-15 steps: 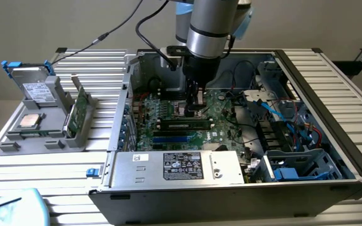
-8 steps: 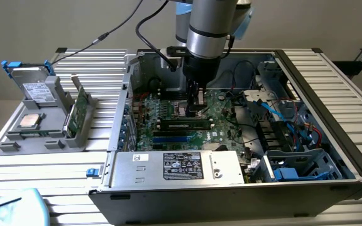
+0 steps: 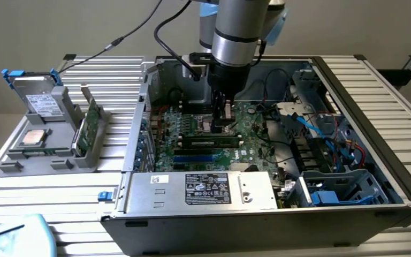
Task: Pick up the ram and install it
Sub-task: 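Press down the ram until it locks into place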
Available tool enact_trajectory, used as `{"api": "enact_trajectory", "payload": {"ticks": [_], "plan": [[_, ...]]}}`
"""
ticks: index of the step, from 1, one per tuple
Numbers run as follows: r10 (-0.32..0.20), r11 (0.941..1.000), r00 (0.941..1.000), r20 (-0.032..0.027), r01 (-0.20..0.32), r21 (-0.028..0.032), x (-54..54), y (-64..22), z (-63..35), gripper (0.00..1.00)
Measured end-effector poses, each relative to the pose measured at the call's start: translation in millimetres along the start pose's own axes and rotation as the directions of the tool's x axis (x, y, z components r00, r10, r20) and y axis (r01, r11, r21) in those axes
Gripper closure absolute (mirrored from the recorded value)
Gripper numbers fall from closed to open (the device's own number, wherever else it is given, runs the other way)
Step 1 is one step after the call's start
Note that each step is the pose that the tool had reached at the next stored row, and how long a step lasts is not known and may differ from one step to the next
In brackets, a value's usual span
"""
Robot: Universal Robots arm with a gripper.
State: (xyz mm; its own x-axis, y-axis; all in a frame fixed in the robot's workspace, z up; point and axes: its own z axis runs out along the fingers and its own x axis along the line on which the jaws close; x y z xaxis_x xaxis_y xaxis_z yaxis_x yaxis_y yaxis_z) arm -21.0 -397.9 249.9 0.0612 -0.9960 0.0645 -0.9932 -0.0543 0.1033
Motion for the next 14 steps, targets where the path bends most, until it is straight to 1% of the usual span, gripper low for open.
{"api": "enact_trajectory", "payload": {"ticks": [5, 6, 9, 14], "plan": [[0.000, 1.0000, 1.0000, 0.0000, 0.000, 0.0001, -0.1, -0.1, 0.0, 0.89], [0.000, 1.0000, 1.0000, 0.0001, 0.000, 0.0001, 0.4, -1.2, -0.1, 0.89], [0.000, 1.0000, 1.0000, 0.0021, 0.000, 0.0002, 3.1, -7.9, -0.6, 0.89], [-0.002, 1.0000, 1.0000, 0.0062, 0.002, 0.0004, 7.3, -23.4, -2.0, 0.89]]}}
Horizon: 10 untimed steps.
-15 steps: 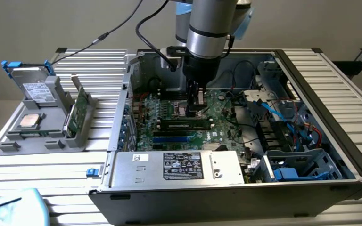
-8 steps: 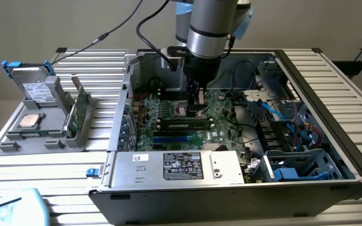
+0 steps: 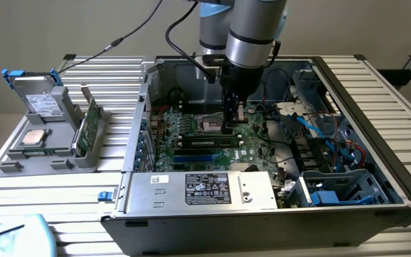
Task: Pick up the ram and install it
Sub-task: 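Press down the ram until it locks into place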
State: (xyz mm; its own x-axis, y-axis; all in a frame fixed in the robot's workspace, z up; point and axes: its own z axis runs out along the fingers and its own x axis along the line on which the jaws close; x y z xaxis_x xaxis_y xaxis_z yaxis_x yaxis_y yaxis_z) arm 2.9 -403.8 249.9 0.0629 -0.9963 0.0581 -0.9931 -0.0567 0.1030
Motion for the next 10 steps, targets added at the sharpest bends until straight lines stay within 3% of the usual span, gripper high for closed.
{"api": "enact_trajectory", "payload": {"ticks": [5, 10], "plan": [[-0.001, 1.0000, 1.0000, 0.0018, 0.001, 0.0002, 0.9, -3.8, 0.0, 0.89], [-0.001, 1.0000, 1.0000, 0.0016, 0.001, 0.0006, 0.2, -4.8, 8.4, 0.89]]}}
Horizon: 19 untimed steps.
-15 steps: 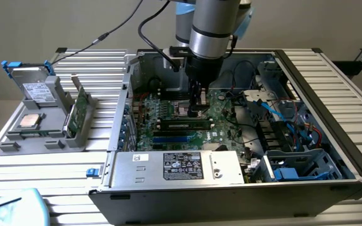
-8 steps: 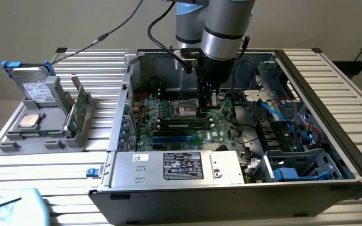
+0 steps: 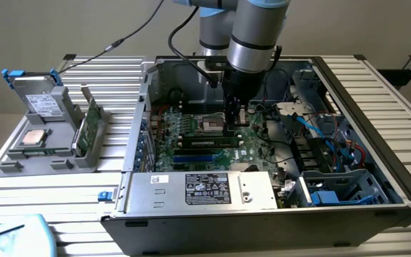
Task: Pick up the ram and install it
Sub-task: 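Press down the ram until it locks into place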
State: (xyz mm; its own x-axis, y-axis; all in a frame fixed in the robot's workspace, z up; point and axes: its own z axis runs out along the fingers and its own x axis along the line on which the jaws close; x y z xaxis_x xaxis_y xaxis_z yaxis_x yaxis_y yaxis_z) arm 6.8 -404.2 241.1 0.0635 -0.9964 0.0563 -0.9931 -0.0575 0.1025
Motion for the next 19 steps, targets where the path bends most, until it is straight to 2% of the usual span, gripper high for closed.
{"api": "enact_trajectory", "payload": {"ticks": [10, 14, 16, 19], "plan": [[0.000, 1.0000, 1.0000, -0.0012, 0.000, -0.0007, -0.8, -1.6, 16.4, 0.89], [0.000, 1.0000, 1.0000, 0.0003, 0.000, 0.0000, -0.9, -1.6, 16.6, 0.89], [0.000, 1.0000, 1.0000, 0.0025, 0.000, 0.0016, -1.1, -0.3, 13.0, 0.89], [0.000, 1.0000, 1.0000, 0.0005, 0.000, 0.0019, -0.9, 4.7, 10.7, 0.89]]}}
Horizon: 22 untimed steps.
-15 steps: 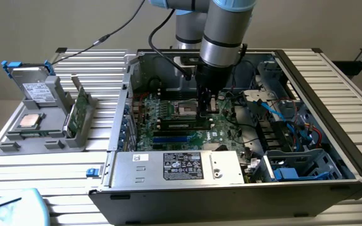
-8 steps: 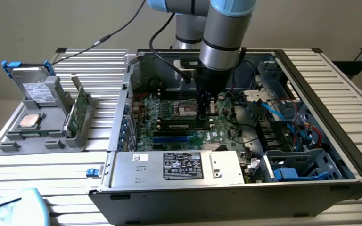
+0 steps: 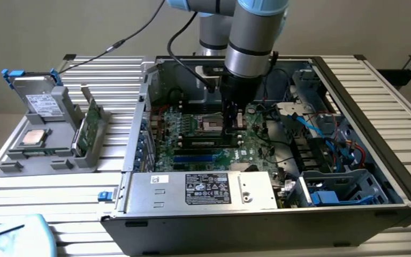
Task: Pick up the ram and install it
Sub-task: 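Press down the ram until it locks into place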
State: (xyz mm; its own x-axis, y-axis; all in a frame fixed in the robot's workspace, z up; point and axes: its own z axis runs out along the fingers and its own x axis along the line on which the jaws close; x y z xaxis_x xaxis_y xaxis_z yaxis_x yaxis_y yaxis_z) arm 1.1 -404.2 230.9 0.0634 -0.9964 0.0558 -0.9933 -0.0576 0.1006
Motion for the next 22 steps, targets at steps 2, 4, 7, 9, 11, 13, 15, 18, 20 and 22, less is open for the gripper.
{"api": "enact_trajectory", "payload": {"ticks": [2, 4, 7, 9, 11, 13, 15, 18, 20, 22], "plan": [[0.000, 1.0000, 1.0000, -0.0001, 0.000, 0.0005, -0.3, 5.0, 0.4, 0.89], [0.000, 1.0000, 1.0000, -0.0004, 0.000, 0.0009, -0.6, 10.5, 0.9, 0.89], [0.000, 1.0000, 1.0000, -0.0005, 0.000, 0.0013, -1.2, 17.2, 1.5, 0.89], [0.001, 1.0000, 1.0000, -0.0005, -0.001, 0.0013, -1.5, 21.2, 1.9, 0.89], [0.001, 1.0000, 1.0000, -0.0003, -0.001, 0.0014, -1.8, 24.9, 2.3, 0.89], [0.001, 1.0000, 1.0000, -0.0003, -0.001, 0.0015, -1.9, 26.2, 2.4, 0.89], [0.001, 1.0000, 1.0000, -0.0003, -0.001, 0.0032, -2.0, 26.3, 3.3, 0.89], [0.001, 1.0000, 1.0000, -0.0006, -0.001, 0.0048, -2.1, 26.2, 5.4, 0.89], [0.001, 1.0000, 1.0000, -0.0009, -0.001, 0.0047, -2.0, 26.2, 5.5, 0.89], [0.001, 1.0000, 1.0000, -0.0007, -0.001, 0.0048, -2.1, 26.2, 5.8, 0.89]]}}
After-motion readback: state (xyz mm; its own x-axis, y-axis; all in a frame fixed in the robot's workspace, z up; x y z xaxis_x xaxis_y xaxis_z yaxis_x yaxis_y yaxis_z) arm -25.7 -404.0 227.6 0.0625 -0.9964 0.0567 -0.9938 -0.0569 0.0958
